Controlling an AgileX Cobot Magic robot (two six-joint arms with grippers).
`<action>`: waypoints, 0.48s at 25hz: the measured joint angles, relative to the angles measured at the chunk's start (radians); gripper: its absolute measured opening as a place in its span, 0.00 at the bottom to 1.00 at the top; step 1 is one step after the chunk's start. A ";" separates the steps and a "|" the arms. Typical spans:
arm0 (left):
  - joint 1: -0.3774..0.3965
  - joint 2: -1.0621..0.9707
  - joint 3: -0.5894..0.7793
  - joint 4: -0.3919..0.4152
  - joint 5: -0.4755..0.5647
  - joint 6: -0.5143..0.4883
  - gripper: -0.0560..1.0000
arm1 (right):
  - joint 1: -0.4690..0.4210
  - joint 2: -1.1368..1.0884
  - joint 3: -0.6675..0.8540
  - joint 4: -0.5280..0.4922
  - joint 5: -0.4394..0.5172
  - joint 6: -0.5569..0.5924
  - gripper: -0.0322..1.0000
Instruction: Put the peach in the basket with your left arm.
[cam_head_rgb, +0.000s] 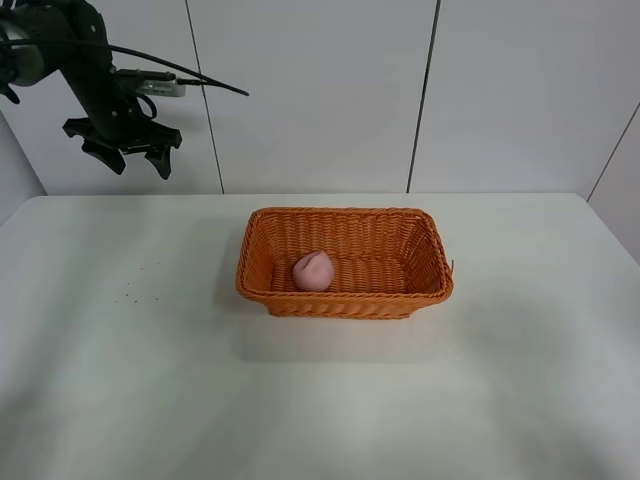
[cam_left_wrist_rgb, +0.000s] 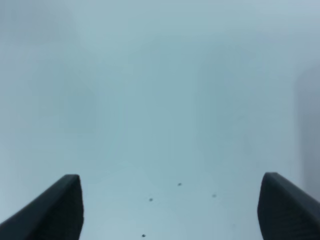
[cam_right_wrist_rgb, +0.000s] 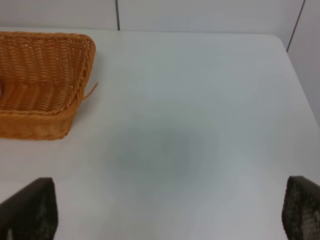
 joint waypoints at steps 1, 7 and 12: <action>0.004 0.000 0.004 0.000 0.000 0.000 0.76 | 0.000 0.000 0.000 0.000 0.000 0.000 0.70; 0.007 -0.027 0.023 -0.077 0.000 -0.014 0.76 | 0.000 0.000 0.000 0.000 0.000 0.000 0.70; 0.007 -0.166 0.133 -0.130 0.000 -0.016 0.76 | 0.000 0.000 0.000 0.000 0.000 0.000 0.70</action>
